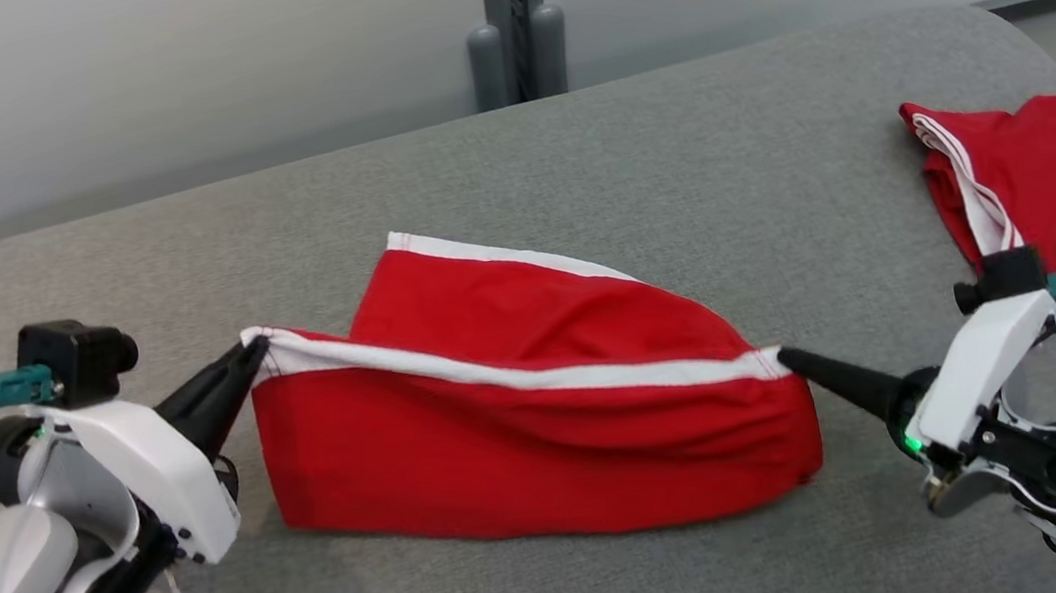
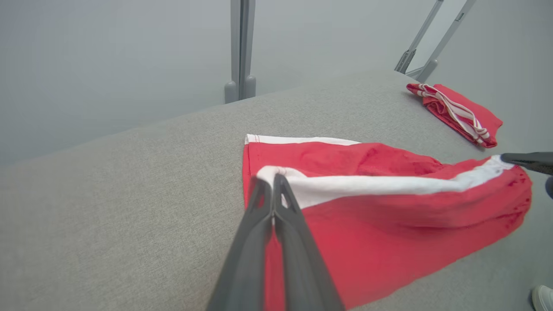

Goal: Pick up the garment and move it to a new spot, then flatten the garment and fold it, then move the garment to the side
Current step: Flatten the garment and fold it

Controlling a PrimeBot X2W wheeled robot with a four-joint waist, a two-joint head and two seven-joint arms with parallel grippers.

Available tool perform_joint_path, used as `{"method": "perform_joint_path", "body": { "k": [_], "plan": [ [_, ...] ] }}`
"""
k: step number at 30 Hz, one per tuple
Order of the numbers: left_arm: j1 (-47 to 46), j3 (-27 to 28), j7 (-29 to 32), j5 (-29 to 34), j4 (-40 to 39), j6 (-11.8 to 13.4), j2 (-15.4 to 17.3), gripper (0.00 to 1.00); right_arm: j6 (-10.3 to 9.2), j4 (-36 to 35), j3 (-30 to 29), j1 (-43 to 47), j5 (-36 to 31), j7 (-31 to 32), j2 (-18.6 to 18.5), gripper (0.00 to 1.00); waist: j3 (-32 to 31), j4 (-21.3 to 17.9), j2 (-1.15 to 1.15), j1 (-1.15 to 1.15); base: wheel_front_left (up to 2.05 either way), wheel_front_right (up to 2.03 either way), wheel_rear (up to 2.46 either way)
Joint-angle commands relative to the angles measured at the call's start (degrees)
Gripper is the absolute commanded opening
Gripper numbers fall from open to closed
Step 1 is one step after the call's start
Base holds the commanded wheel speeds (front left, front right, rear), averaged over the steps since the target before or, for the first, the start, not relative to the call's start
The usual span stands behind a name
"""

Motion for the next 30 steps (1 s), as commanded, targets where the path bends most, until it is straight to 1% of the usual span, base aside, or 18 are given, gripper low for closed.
{"method": "perform_joint_path", "body": {
  "k": [1, 7, 16, 22, 30],
  "plan": [
    [-1.95, 0.51, 0.15, 0.16, 1.69, 0.35, -0.09, 0.00, 0.02, 0.56, -0.39, -1.17, -0.39, -1.74, 0.47, 0.00, 1.00, -1.38, 0.00, 0.00, 0.00, 0.00, 0.00],
    [-6.57, -0.20, 1.37, 2.45, 7.52, -0.32, -1.22, 0.00, 0.02, 2.15, -0.58, -3.16, -2.10, -6.92, 3.74, 0.00, 3.07, -4.81, 0.00, 0.00, 0.00, 0.00, 0.00],
    [-11.66, -1.03, 2.27, 4.92, 15.07, -0.66, -2.94, 0.00, 0.02, 4.07, 0.21, -5.55, -5.08, -10.93, 9.06, 0.00, 6.68, -9.05, 0.00, 0.00, 0.00, 0.00, 0.00],
    [-14.26, -2.27, 1.96, 7.13, 18.90, -1.28, -4.12, 0.00, 0.02, 5.55, -0.53, -6.17, -6.55, -13.78, 11.34, 0.00, 8.21, -10.94, 0.00, 0.00, 0.00, 0.00, 0.00],
    [-17.38, -3.35, 1.90, 9.30, 23.13, -1.71, -4.99, 0.00, 0.02, 5.61, -1.50, -6.09, -7.26, -15.71, 12.77, 0.00, 10.01, -12.71, 0.00, 0.00, 0.00, 0.00, 0.00]
  ]
}}
